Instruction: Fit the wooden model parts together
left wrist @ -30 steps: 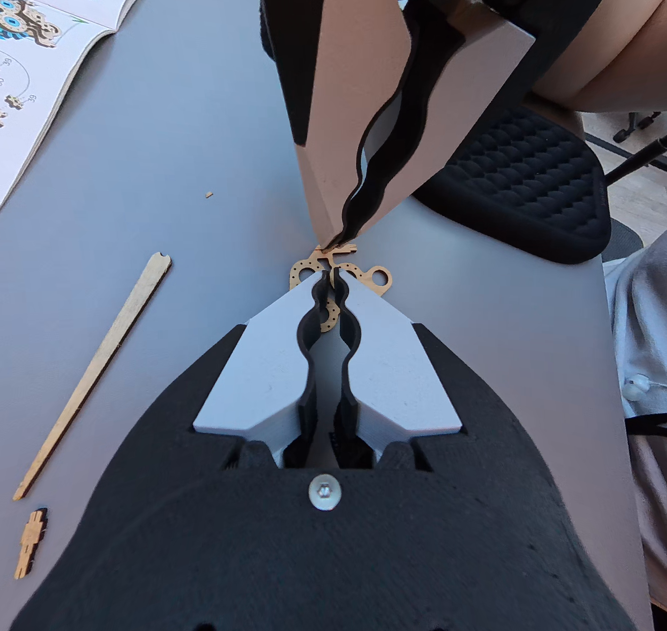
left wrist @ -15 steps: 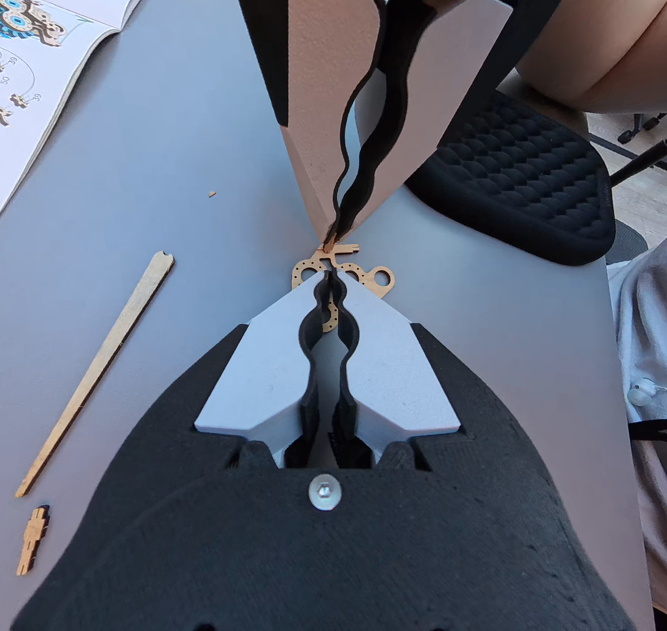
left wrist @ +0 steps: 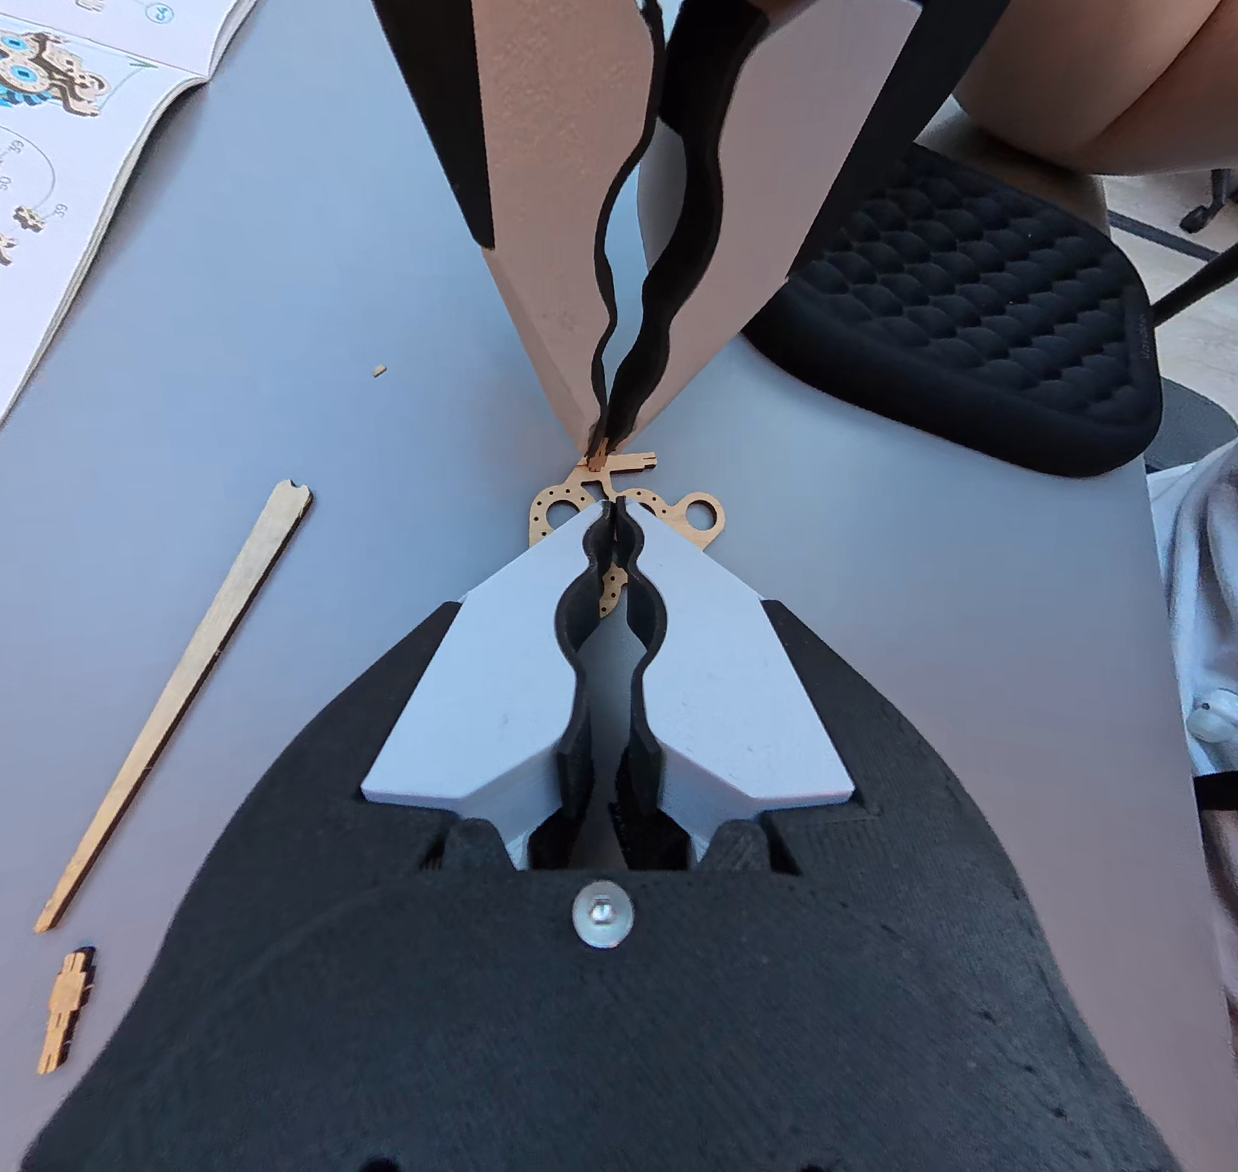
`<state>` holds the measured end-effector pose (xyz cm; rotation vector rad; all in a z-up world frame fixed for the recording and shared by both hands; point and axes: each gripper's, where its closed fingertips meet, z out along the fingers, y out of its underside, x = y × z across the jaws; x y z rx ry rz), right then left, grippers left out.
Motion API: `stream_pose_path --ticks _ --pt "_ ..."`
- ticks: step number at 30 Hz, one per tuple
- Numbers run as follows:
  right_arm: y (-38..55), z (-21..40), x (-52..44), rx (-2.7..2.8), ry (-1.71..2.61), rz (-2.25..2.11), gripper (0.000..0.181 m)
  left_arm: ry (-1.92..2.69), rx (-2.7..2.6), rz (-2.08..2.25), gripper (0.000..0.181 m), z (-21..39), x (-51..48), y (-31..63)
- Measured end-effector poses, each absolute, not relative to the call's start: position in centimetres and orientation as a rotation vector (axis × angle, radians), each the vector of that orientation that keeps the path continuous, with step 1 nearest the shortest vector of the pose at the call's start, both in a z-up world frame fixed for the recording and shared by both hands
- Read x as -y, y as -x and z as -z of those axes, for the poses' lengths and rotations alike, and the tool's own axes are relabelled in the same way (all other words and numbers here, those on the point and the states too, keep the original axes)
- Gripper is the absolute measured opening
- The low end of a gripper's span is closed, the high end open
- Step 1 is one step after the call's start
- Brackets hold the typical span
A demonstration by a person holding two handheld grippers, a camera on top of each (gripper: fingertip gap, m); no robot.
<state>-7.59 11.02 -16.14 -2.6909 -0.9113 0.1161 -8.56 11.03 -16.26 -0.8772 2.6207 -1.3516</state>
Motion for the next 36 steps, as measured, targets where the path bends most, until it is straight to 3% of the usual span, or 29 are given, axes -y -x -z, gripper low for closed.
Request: stream_pose_path --ticks 27,36 --pt "7.8 16.2 -11.6 1.022 2.668 0.014 0.002 0.873 -2.62 1.348 0.0 16.3 -10.9 8.6" --pt "7.0 13.2 -12.3 0.747 2.461 -0.1 0.002 0.863 -2.63 1.354 0.0 16.3 -11.0 8.9"
